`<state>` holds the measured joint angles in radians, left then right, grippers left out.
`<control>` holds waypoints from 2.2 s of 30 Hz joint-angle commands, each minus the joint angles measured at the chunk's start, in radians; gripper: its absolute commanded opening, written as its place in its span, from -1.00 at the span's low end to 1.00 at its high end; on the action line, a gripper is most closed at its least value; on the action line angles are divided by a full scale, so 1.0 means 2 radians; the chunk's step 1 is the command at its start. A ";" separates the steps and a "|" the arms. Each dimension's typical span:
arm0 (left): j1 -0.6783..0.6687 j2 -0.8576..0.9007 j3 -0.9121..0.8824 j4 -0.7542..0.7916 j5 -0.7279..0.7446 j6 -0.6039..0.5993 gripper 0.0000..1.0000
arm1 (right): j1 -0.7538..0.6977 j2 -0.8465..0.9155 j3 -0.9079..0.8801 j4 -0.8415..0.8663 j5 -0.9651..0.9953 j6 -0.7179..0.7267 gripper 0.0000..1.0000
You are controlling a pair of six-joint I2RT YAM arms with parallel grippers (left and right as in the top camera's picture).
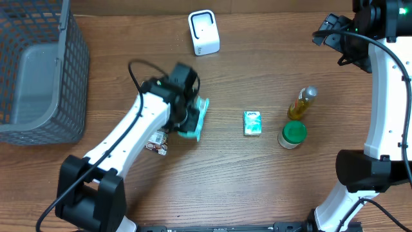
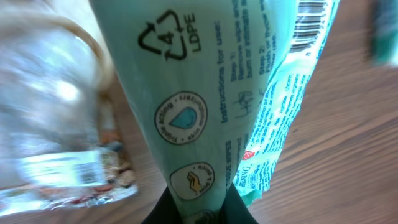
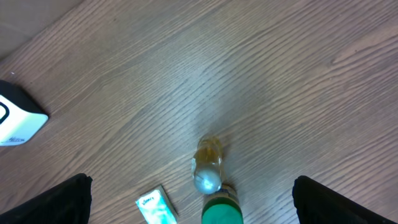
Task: Scan the item barcode
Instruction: 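Raise the teal package up to the white scanner with the left gripper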
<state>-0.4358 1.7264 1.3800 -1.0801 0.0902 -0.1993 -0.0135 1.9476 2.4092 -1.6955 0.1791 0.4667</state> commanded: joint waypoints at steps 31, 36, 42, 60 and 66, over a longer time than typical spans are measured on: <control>0.003 0.078 0.371 0.090 -0.295 0.248 -0.92 | -0.002 -0.009 0.006 0.001 -0.002 -0.001 1.00; 0.003 0.141 0.371 0.156 -0.364 0.299 -0.91 | -0.002 -0.009 0.006 0.001 -0.002 -0.001 1.00; 0.003 0.205 0.371 0.236 -0.408 0.339 -0.91 | -0.002 -0.009 0.006 0.001 -0.002 -0.001 1.00; 0.002 0.359 0.371 0.447 -0.500 0.479 -0.92 | -0.002 -0.009 0.006 0.001 -0.002 -0.001 1.00; 0.002 0.389 0.371 0.456 -0.497 0.506 -0.92 | -0.002 -0.009 0.006 0.001 -0.002 -0.001 1.00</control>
<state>-0.4358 2.4840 2.1063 -0.1848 -0.8707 0.7643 -0.0135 1.9476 2.4092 -1.6951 0.1791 0.4675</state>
